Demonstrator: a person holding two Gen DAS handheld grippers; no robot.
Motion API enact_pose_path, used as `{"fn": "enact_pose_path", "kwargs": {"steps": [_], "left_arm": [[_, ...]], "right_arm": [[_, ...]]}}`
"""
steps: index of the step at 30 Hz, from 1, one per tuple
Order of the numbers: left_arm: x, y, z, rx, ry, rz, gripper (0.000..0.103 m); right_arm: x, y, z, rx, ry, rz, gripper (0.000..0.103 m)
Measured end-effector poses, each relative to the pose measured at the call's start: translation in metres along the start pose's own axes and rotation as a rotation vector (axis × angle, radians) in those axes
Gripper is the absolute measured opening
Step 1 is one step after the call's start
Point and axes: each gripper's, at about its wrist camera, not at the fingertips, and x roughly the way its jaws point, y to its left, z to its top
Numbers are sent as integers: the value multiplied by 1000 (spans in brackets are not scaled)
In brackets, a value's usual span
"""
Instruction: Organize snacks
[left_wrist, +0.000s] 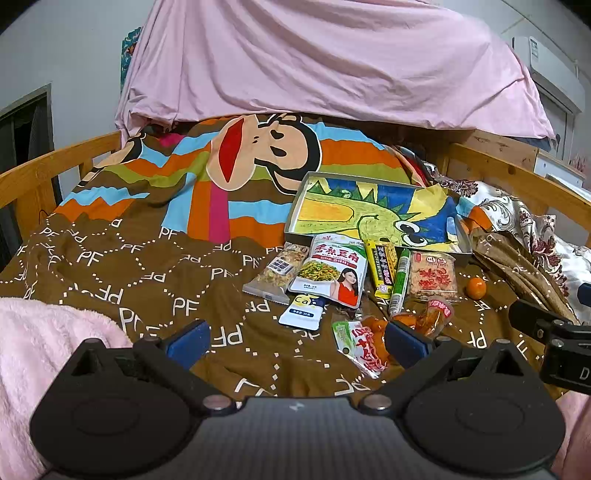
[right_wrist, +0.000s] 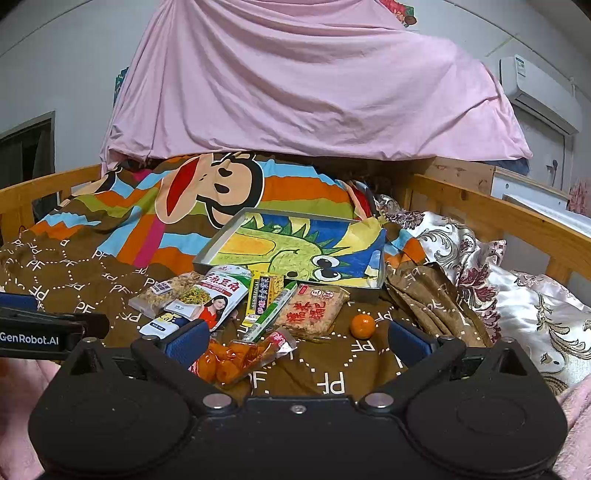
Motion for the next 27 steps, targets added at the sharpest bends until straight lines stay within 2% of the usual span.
{"fn": "enact_pose_path", "kwargs": {"steps": [12,27], "left_arm": [[9,0,-3,-6,35,-11,102],[27,-2,11,-7,122,-46,102]], "right_arm": [[5,2,0,-13,27,14,102],[30,-7,11,21,156,48,102]]}}
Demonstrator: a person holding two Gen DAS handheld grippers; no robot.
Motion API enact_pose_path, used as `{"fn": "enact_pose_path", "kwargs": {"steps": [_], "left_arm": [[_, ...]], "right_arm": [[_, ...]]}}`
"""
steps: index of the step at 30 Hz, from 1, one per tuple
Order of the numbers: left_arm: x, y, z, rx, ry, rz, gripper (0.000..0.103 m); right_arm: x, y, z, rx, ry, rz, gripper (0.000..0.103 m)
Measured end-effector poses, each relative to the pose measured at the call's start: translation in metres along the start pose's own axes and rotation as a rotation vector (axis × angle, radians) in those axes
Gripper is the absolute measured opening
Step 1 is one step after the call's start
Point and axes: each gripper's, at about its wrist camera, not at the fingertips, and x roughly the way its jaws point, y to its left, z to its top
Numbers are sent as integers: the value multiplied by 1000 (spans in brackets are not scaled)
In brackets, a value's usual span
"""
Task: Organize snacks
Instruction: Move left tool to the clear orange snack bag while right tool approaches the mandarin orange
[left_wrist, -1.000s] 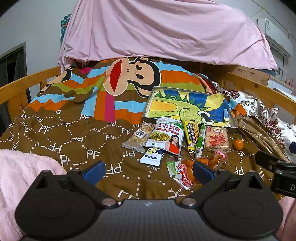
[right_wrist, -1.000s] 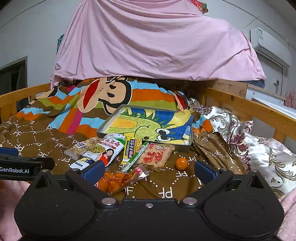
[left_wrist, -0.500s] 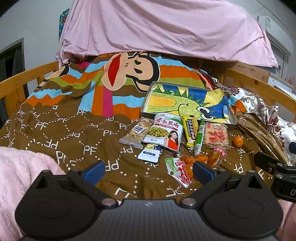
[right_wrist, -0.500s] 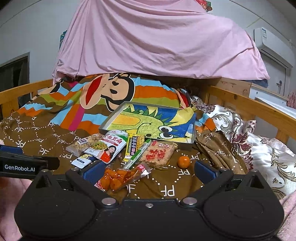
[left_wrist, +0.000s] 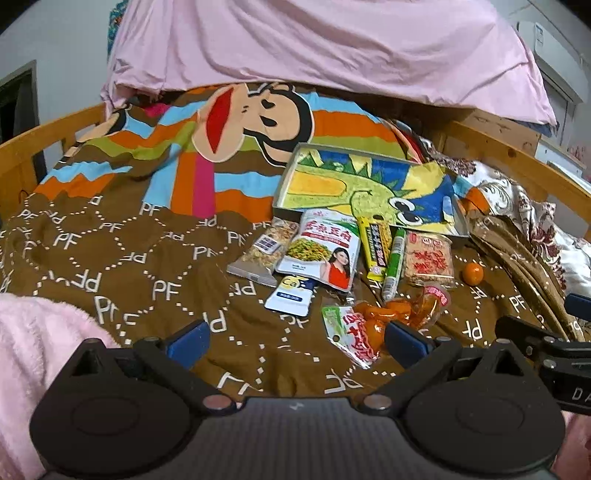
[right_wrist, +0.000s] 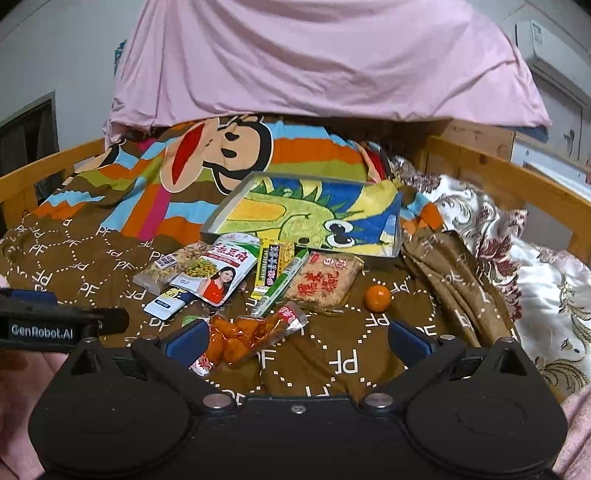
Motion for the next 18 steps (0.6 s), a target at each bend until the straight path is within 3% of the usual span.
{"fn": "enact_pose_path", "kwargs": {"steps": [11,18], "left_arm": [[36,-19,22,123,161,-140,102],[62,-42,39,299,185,-199,102]], "right_arm": [[42,-23,21,32,97,13,102],[68,-41,36,-8,133,-1,102]]}}
